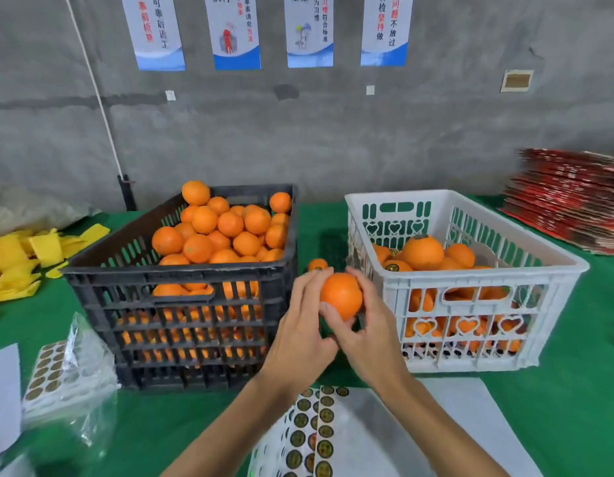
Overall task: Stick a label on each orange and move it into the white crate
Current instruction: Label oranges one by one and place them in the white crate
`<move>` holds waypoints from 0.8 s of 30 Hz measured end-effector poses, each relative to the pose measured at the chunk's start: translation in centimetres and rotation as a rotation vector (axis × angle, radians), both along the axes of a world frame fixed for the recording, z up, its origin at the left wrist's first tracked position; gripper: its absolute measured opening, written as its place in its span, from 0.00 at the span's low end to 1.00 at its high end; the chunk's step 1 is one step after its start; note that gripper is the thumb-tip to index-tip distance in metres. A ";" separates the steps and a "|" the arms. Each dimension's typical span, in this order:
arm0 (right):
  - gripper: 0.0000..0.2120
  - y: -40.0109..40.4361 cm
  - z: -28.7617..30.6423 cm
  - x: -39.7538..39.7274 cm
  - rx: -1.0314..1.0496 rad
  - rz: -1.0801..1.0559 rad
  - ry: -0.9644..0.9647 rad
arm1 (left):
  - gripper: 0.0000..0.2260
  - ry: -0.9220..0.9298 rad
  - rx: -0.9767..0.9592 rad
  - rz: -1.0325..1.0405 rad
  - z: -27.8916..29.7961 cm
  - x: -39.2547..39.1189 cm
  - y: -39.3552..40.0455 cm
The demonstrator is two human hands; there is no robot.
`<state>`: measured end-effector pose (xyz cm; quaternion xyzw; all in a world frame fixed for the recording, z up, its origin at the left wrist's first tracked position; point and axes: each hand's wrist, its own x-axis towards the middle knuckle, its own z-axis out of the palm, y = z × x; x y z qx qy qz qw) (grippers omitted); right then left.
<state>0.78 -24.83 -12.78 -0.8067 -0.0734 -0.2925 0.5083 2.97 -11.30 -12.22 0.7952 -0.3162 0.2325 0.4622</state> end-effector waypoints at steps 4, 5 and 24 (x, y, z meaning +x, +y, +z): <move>0.15 -3.5 -6.6 -0.6 -0.313 0.162 0.254 | 0.30 0.426 -0.001 0.006 -7.4 -1.4 1.0; 0.09 -4.1 -8.0 -0.7 -0.406 0.185 0.253 | 0.30 0.486 -0.015 -0.001 -8.7 -1.7 1.4; 0.31 -6.2 -8.6 -0.8 -0.724 0.264 0.425 | 0.31 0.520 0.018 0.030 -12.3 -1.6 2.1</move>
